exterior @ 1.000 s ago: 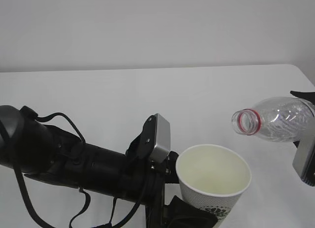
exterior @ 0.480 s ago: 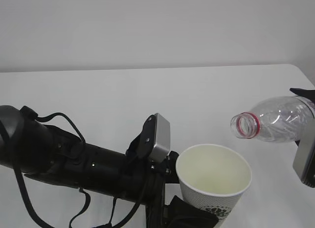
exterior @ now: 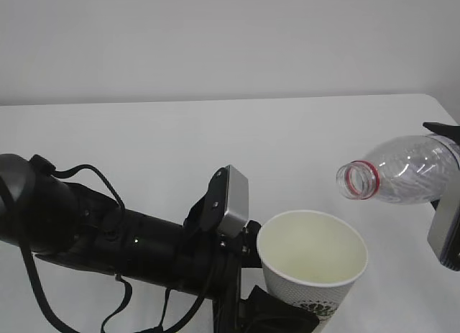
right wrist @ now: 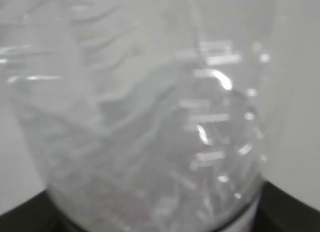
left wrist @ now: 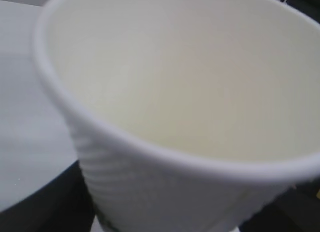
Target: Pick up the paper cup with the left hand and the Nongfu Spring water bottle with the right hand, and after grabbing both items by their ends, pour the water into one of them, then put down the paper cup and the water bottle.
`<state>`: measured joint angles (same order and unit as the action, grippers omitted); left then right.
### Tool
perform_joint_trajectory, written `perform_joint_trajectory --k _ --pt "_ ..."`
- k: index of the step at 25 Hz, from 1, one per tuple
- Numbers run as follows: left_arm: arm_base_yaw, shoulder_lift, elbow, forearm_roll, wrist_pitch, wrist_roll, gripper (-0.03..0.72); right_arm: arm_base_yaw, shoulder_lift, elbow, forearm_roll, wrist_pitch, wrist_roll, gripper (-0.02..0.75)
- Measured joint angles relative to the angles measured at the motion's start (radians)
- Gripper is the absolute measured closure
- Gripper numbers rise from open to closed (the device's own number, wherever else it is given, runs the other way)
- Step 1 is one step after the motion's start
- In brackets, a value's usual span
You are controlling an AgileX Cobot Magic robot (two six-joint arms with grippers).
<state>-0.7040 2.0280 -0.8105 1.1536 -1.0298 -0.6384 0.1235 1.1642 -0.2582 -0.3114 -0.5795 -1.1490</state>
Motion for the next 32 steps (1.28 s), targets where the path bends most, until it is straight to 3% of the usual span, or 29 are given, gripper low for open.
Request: perform_joint_trajectory --k 32 --pt "0.000 0.000 0.000 -0.066 0.004 0.000 0.144 0.000 0.000 0.000 0.075 -0.101 -0.072 0.256"
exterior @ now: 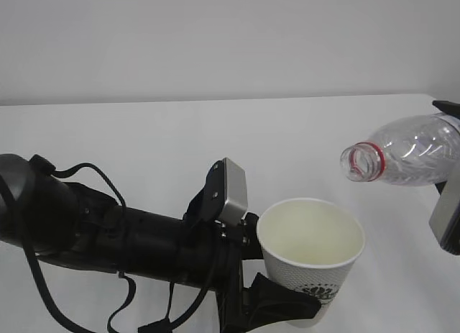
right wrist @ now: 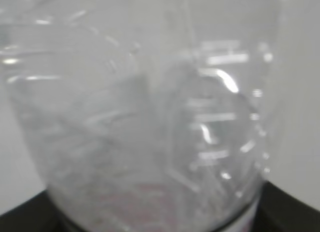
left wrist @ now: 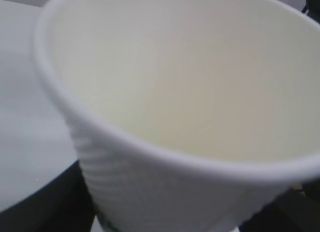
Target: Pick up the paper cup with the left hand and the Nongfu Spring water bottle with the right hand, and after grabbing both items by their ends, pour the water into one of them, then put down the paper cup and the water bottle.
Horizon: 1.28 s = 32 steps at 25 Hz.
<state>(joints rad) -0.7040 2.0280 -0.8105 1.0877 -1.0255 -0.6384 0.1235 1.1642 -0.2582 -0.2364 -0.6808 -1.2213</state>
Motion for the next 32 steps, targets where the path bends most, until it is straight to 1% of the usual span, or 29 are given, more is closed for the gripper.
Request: perform_joint_trajectory --k 13,19,32 --pt "0.000 0.000 0.000 -0.002 0.000 0.000 0.150 0.000 0.000 -0.007 0.022 -0.014 -0.064 0.256" --pt "0.000 0.000 0.000 -0.002 0.000 0.000 0.151 0.000 0.041 -0.013 0.025 -0.040 -0.083 0.256" --pt "0.000 0.000 0.000 -0.002 0.000 0.000 0.151 0.000 0.053 -0.013 0.025 -0.052 -0.087 0.256"
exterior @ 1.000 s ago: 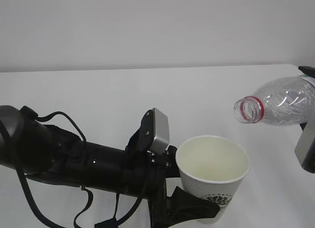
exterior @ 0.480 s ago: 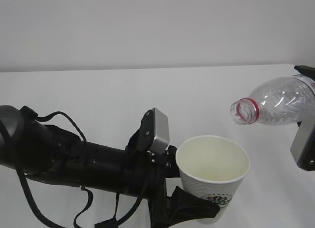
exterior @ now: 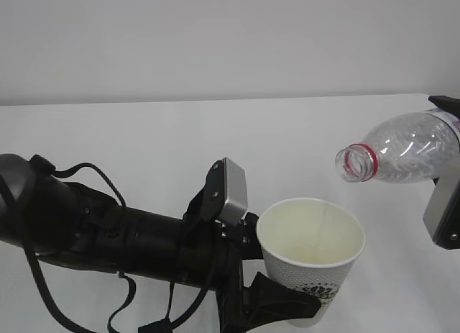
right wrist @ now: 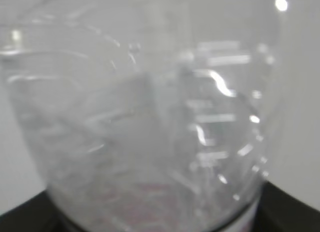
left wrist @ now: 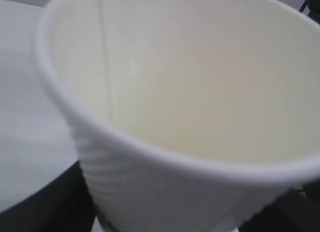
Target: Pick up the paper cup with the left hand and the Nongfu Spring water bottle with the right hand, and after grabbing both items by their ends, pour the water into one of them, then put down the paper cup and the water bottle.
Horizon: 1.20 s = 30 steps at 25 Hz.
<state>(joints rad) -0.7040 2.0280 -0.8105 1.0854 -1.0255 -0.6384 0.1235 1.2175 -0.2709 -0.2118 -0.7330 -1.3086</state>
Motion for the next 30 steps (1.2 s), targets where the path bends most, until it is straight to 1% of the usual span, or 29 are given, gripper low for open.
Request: perform_joint_trajectory --k 30 --pt "0.000 0.000 0.000 0.000 0.000 0.000 0.153 0.000 0.000 -0.005 -0.003 -0.019 -0.046 0.256"
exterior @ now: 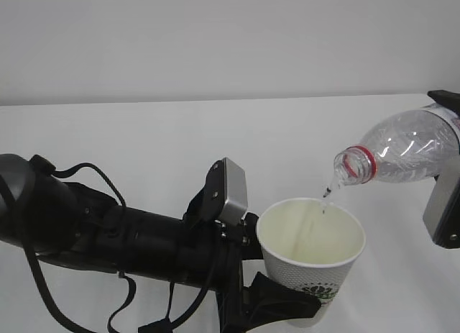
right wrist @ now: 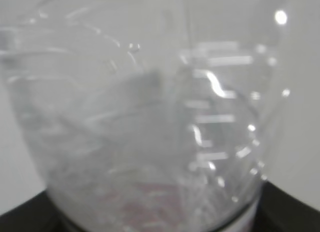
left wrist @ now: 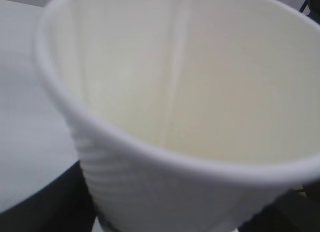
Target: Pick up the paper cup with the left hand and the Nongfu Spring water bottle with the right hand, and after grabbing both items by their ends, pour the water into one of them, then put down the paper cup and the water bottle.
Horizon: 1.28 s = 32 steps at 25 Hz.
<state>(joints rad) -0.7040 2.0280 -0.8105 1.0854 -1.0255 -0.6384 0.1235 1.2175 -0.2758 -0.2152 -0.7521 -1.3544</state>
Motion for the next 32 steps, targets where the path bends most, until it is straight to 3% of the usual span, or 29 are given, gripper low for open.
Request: perform_joint_trajectory --k 32 --pt "0.000 0.000 0.000 -0.011 0.002 0.000 0.154 0.000 0.000 0.000 0.000 0.000 0.000 0.256"
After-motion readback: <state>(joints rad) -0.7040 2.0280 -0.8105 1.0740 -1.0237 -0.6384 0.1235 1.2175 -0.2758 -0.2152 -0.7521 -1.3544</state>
